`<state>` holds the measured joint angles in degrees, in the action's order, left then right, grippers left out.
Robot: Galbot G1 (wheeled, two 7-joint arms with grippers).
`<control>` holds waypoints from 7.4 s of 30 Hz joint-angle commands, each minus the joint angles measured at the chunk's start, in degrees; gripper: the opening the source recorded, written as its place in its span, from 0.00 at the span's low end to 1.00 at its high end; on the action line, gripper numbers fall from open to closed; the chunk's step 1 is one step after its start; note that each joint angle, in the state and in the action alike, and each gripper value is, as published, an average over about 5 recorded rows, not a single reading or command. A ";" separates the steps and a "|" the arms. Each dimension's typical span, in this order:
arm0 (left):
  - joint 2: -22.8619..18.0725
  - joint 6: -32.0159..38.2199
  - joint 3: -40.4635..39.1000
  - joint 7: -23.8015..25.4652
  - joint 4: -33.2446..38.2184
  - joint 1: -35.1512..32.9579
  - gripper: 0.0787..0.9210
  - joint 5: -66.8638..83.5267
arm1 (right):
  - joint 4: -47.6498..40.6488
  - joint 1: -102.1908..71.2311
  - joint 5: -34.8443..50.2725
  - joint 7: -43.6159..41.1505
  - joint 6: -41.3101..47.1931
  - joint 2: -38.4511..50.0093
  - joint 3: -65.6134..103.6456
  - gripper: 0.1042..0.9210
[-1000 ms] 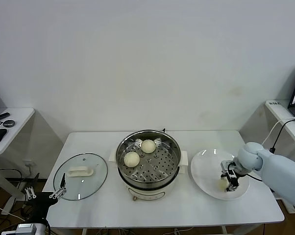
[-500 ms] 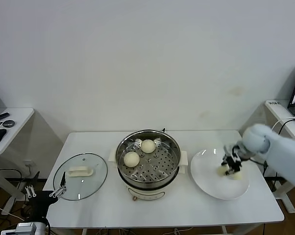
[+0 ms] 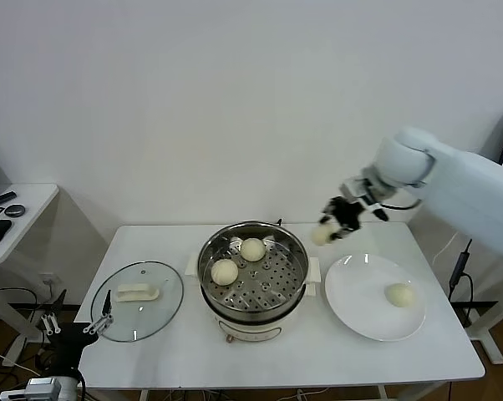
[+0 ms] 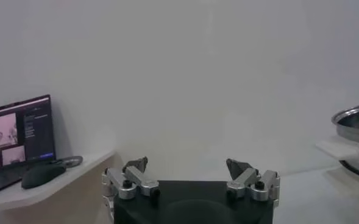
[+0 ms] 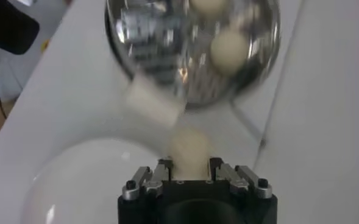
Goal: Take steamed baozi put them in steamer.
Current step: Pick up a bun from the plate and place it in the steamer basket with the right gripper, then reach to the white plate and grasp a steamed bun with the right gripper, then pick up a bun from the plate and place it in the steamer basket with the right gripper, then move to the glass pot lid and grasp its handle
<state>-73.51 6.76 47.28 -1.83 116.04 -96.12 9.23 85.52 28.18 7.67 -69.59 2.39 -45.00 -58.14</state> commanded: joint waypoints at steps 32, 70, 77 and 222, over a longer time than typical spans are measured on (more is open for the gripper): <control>-1.30 0.25 1.08 -0.31 -0.66 0.17 0.88 -0.05 | -3.32 -4.24 -20.21 5.94 -33.09 -23.41 -13.84 0.61; 1.13 0.10 -1.58 -0.02 -2.83 2.80 0.88 -0.58 | -9.49 -31.57 -14.23 6.68 4.95 21.82 22.00 0.88; 0.74 0.12 -1.49 -0.02 -2.77 2.43 0.88 -0.85 | -16.66 -42.18 -20.64 5.62 0.48 17.74 33.55 0.88; -1.50 1.88 -3.00 -0.68 -4.71 5.05 0.88 2.27 | 21.76 -105.98 -9.98 55.28 -10.26 -6.36 89.43 0.88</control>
<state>-74.36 7.84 45.20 -2.47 111.76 -90.97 11.62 103.75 -21.79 15.88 -23.15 15.87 -37.53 -15.53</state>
